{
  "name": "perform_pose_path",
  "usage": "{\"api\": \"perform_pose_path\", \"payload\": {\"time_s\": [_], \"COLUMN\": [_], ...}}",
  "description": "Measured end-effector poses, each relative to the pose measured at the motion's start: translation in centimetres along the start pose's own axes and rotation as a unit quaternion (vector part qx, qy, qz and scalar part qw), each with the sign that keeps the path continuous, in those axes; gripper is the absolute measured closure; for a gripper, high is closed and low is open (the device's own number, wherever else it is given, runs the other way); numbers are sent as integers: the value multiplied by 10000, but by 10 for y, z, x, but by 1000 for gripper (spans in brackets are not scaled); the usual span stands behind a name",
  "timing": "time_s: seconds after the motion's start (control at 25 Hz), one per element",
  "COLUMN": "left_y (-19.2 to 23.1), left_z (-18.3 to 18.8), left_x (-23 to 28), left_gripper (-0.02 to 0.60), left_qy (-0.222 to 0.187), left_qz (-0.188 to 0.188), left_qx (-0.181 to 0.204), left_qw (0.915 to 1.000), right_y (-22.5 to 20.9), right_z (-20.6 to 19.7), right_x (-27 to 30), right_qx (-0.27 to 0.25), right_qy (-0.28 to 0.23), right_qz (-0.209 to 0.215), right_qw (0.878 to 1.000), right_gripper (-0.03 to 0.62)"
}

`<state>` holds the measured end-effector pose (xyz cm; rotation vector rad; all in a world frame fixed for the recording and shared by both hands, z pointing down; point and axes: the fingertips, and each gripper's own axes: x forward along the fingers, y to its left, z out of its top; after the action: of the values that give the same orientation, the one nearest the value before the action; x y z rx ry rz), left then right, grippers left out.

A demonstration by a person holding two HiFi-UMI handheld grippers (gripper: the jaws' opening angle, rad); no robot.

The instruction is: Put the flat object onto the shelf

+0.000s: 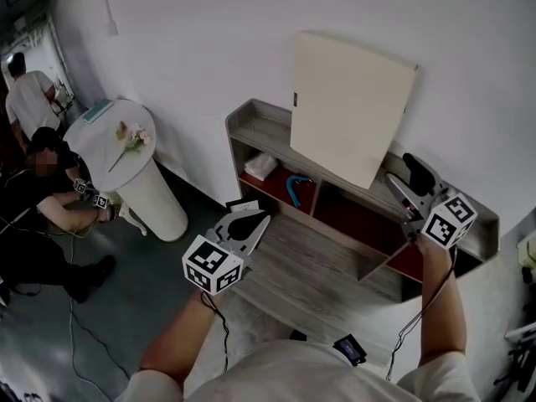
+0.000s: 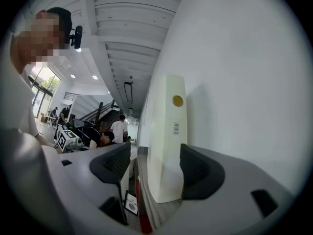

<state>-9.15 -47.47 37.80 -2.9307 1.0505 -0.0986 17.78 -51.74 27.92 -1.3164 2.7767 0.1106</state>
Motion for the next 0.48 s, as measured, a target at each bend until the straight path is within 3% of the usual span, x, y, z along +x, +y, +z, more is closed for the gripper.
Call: {"api": "perform_pose_path", "payload": {"time_s": [0.16, 0.48], "left_y": [-12, -38], "left_z": [1, -10], "left_x": [-22, -76], "left_gripper": [569, 569], "left_qy": [-95, -11], "left_qz": [-37, -82], "left_qx": [-146, -123], "left_qw": [9998, 9999], "right_y": [37, 128], "right_z": [-1, -20], "right_x": [-17, -40], "right_qx": [-314, -384], "right_qy": [69, 129], "right_qz": [-61, 213], "right_qw": [9995, 9990], "right_gripper": [291, 440]}}
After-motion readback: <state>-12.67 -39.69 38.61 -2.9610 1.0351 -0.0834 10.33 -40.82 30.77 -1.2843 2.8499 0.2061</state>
